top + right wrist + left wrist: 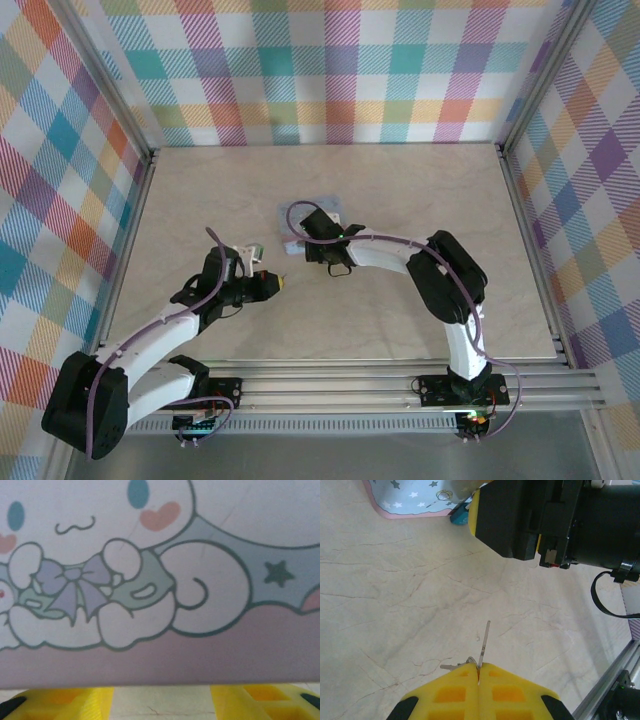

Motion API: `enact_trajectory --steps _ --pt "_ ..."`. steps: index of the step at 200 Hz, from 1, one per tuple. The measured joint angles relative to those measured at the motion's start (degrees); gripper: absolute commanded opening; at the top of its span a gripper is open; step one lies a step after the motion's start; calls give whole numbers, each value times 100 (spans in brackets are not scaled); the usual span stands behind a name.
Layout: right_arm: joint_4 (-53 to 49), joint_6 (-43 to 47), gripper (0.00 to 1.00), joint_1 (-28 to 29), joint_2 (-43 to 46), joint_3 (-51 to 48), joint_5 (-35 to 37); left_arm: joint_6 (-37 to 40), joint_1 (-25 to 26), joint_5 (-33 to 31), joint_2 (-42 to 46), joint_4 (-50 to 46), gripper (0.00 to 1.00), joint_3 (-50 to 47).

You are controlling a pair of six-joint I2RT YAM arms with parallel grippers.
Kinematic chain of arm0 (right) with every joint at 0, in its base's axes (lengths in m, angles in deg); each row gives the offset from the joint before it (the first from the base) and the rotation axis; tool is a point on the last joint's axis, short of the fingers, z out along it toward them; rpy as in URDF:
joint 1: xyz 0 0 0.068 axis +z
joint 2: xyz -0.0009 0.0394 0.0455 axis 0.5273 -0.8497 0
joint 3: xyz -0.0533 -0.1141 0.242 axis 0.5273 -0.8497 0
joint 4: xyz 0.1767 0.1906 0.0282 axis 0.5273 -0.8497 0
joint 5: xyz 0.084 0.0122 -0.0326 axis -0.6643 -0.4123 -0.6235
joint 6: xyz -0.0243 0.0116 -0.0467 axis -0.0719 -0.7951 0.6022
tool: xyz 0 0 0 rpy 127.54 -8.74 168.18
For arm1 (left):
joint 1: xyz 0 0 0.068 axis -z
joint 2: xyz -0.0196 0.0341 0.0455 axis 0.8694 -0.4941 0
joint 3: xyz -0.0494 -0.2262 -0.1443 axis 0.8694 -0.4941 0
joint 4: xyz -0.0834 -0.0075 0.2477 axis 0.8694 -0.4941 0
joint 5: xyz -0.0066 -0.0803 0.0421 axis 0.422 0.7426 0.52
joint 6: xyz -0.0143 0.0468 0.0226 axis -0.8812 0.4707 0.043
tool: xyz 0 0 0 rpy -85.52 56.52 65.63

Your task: Unlock the padlock with the key

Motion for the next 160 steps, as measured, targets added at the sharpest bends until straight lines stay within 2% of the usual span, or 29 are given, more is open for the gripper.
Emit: enact_trajectory --steps 160 --pt "-428 175 55 334 -555 782 682 46 0 0 155 0 0 -157"
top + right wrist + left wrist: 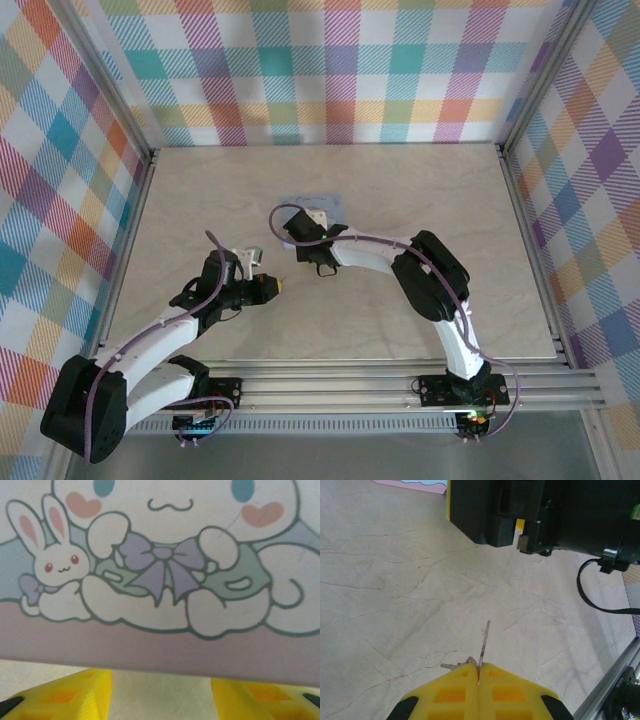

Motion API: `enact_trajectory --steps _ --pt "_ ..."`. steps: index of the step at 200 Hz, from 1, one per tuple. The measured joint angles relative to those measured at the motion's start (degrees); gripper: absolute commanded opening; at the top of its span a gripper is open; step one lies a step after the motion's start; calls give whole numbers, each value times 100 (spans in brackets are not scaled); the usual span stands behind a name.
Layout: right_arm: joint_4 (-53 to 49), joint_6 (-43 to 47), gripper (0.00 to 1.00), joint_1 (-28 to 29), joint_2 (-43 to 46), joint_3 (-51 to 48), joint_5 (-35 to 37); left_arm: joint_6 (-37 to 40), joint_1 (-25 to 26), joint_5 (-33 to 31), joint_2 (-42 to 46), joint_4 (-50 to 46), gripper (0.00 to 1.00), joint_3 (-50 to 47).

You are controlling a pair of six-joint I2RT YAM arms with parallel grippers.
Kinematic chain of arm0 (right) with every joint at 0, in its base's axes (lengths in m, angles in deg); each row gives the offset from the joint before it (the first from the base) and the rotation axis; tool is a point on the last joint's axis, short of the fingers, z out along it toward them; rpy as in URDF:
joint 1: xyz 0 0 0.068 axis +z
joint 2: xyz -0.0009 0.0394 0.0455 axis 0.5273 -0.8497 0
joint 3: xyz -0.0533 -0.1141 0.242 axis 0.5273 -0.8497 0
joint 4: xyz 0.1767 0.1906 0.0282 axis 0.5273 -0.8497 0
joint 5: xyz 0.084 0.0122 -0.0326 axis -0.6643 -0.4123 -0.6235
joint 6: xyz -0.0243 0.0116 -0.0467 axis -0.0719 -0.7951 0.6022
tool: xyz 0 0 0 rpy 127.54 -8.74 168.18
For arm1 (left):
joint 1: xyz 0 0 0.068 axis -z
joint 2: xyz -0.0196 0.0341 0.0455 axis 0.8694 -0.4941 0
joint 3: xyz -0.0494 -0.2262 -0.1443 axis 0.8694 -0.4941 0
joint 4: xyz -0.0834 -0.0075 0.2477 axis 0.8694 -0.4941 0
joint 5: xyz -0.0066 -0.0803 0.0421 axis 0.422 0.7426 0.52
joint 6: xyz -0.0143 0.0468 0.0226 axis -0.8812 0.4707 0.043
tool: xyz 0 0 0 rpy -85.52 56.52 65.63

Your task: Unlock the padlock with the key

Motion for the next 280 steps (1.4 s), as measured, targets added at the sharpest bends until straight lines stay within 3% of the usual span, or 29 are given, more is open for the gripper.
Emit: enact_trajectory --steps 118,142,177,221,251,280 --pt "-155 -111 46 11 -293 236 153 81 0 2 264 -170 0 -105" --pt "-151 -109 37 11 -297 240 186 85 0 2 345 -201 0 -105" --pt "-149 -35 15 11 -302 278 186 127 0 20 490 -271 0 -131" --pt "-280 42 2 -120 -225 282 -225 330 0 107 553 -184 0 -208" --pt "-544 103 3 -321 160 282 -636 546 0 166 203 52 0 -186" --pt "-713 155 13 -435 647 280 -673 739 -2 -2 -142 -7 0 -11"
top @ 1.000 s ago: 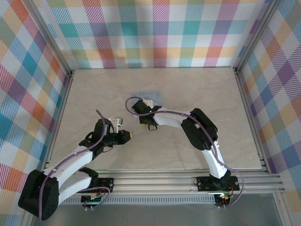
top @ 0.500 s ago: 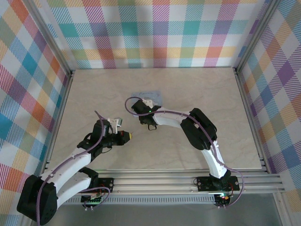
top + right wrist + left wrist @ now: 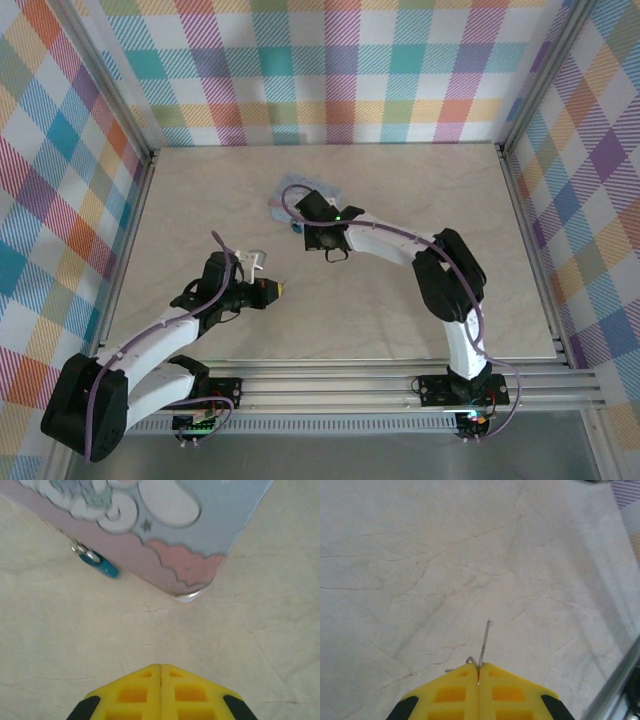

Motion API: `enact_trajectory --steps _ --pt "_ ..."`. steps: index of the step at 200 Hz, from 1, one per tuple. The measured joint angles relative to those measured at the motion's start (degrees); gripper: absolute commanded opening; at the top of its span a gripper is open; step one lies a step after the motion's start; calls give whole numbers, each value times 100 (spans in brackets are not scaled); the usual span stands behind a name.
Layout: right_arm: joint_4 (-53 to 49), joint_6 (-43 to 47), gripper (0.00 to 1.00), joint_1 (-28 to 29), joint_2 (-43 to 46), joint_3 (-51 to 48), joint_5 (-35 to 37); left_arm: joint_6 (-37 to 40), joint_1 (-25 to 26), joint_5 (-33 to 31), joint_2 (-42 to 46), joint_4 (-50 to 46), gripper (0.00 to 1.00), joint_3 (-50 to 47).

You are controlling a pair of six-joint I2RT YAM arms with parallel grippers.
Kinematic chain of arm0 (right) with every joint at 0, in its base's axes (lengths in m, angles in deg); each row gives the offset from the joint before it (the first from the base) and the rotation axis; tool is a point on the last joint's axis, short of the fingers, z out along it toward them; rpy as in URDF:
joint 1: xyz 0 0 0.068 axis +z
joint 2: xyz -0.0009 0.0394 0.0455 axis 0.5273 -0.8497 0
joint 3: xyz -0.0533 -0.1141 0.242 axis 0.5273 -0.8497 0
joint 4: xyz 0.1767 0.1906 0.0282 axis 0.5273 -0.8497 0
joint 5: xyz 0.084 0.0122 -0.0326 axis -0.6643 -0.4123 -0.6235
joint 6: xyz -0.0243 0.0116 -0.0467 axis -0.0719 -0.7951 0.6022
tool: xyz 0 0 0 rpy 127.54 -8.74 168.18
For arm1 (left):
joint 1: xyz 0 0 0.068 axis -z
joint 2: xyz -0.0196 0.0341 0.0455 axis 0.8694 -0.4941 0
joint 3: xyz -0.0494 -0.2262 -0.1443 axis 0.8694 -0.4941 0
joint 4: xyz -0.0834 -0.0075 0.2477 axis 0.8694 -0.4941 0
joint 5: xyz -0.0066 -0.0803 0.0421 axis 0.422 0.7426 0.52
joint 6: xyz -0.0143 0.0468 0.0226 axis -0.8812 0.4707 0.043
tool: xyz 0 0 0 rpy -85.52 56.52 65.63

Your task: Unlock the padlock with the key

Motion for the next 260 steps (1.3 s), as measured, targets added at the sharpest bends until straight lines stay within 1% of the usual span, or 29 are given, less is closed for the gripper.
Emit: enact_trajectory --steps 7,25,37,48,63,83,112,124,139,149,161,184,219,241,260 --pt "-15 37 19 -7 90 2 11 42 0 -87 -55 -50 0 85" --pt "-96 166 38 4 203 68 63 125 -33 -293 -264 -262 0 450" --pt "-125 363 44 4 188 203 85 160 -90 -367 -444 -358 0 732" --pt "-201 555 47 7 109 450 114 175 -162 -409 -612 -435 0 966" --pt "-229 859 48 4 -140 1025 166 205 -273 -428 -807 -466 0 1200" --pt "-227 1285 48 -59 -758 2072 138 229 -356 -433 -1012 -579 0 1392" --pt "-369 1755 46 -225 -1829 3429 -286 254 -369 -442 -1075 -767 0 1473" --pt "-494 1847 45 -334 -2188 3764 -479 264 -389 -450 -1075 -835 0 1475" --pt "-643 1902 42 -492 -2426 3829 -695 267 -415 -472 -1064 -946 0 1475" --pt "-546 1910 40 -595 -2426 3668 -883 267 -426 -498 -1038 -1019 0 1475" --pt "-363 1915 38 -680 -2151 3259 -1093 269 -431 -516 -1001 -1073 0 1475" --pt "304 2000 36 -787 -1390 1838 -1462 267 -431 -535 -960 -1099 0 1475" --pt "1252 2236 34 -916 -199 -205 -1814 267 -431 -444 -960 -1156 0 1473" --pt "1650 2511 33 -946 297 -1019 -1937 269 -431 -293 -960 -1123 0 1458" --pt "1757 2697 33 -1014 627 -1453 -2006 284 -431 -140 -960 -1023 0 1397"
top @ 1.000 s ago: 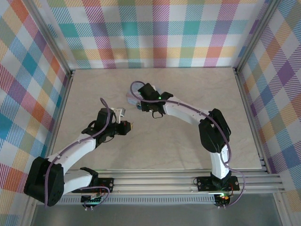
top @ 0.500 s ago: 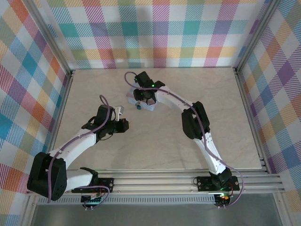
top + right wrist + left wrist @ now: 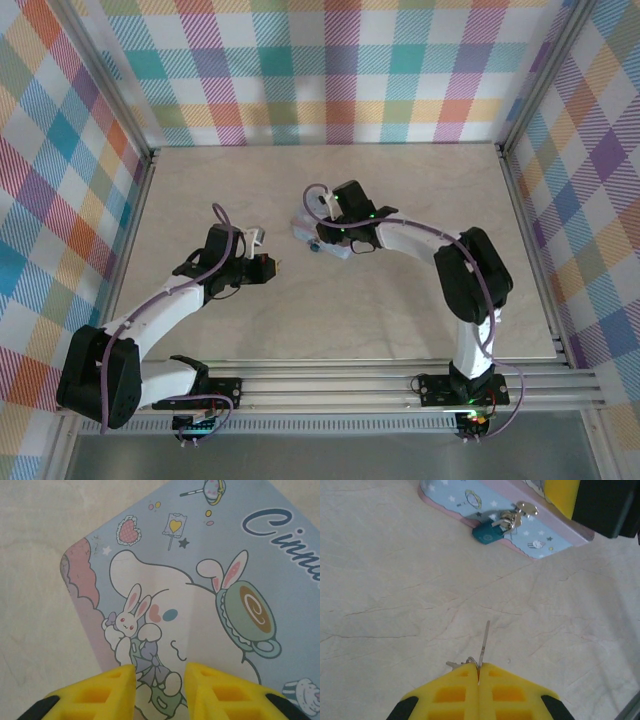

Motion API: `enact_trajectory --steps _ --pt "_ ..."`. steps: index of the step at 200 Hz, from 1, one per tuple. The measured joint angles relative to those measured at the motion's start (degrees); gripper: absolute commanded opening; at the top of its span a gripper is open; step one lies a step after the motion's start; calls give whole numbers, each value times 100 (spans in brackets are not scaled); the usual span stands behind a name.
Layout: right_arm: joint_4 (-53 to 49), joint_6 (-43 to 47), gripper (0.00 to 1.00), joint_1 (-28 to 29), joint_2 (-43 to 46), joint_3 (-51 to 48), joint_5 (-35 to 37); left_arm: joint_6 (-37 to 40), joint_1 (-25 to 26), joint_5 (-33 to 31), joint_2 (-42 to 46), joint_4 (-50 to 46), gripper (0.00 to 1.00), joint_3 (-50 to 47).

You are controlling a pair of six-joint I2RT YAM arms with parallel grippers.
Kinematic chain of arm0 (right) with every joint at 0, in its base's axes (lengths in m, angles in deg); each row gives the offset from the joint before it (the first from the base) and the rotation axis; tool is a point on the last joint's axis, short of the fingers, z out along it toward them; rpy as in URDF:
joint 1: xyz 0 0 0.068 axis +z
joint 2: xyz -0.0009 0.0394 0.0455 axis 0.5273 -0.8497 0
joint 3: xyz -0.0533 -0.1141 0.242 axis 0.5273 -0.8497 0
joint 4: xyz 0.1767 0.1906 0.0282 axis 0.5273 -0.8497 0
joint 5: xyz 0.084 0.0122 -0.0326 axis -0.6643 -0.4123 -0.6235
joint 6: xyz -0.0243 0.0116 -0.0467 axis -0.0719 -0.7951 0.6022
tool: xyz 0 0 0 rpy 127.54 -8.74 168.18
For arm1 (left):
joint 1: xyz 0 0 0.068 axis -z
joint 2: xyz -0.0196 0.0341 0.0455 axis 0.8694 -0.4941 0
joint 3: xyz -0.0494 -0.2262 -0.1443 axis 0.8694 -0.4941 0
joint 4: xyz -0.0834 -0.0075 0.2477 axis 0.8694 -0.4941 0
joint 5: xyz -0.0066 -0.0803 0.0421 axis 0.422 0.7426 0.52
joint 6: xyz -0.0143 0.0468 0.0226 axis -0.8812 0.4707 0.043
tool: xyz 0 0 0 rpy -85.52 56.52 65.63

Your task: Unlock the padlock with the key

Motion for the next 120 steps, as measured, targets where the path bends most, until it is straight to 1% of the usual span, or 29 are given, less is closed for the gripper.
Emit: enact_trajectory --steps 25,53,79,100,120 --pt "-223 232 34 -81 328 -267 -61 7 0 131 0 44 0 -48" --pt "-789 496 43 -186 525 -256 -20 7 2 190 0 55 0 -83" --pt "-1344 487 46 -155 566 -11 7 17 7 190 4 105 0 -120" --pt "-1637 179 48 -9 566 352 229 50 7 190 20 140 0 -179" --pt "-1840 -632 54 407 577 686 876 48 7 181 35 140 0 -227"
